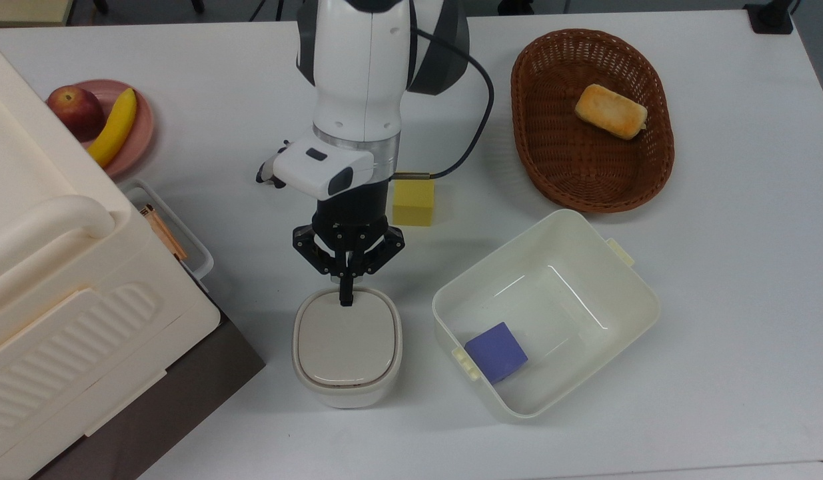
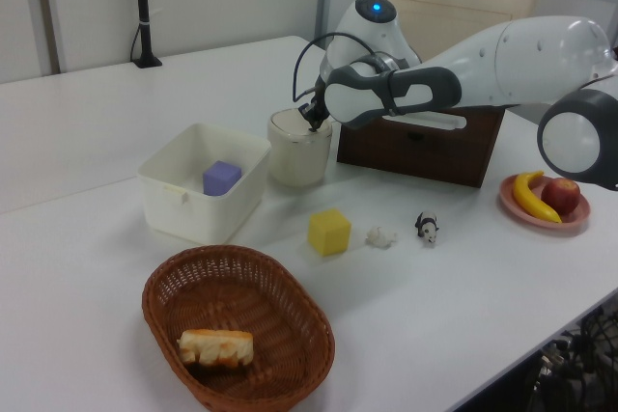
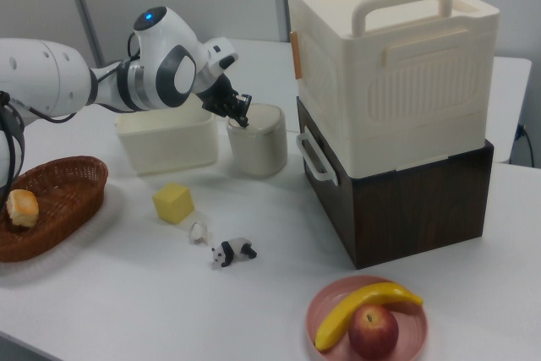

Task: Open the trash can

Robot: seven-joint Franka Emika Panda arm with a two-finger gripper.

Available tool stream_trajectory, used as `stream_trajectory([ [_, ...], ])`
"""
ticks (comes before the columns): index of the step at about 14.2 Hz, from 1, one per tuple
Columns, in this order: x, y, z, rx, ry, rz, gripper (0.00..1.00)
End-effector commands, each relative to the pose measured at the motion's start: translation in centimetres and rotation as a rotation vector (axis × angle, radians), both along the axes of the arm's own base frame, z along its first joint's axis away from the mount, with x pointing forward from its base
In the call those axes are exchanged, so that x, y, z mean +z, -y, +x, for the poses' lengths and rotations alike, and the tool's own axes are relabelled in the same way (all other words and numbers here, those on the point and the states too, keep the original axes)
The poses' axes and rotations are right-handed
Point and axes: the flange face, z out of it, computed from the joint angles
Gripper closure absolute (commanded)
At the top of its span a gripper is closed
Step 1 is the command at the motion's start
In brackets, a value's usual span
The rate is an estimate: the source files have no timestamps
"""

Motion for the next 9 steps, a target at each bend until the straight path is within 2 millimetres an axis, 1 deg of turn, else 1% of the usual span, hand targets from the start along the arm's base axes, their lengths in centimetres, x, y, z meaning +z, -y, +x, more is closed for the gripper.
stream_trajectory([
  [1,-0.6,0.2,-0.2,0.015,-0.009,-0.037,1.00],
  [6,-0.8,0.2,0.1,0.018,-0.007,-0.047,1.00],
  [7,0.0,0.2,0.0,0.018,0.003,-0.042,1.00],
  [8,1.8,0.6,-0.5,0.004,0.025,-0.028,1.00],
  [9,5.1,0.9,-2.0,-0.010,0.052,-0.005,1.00],
])
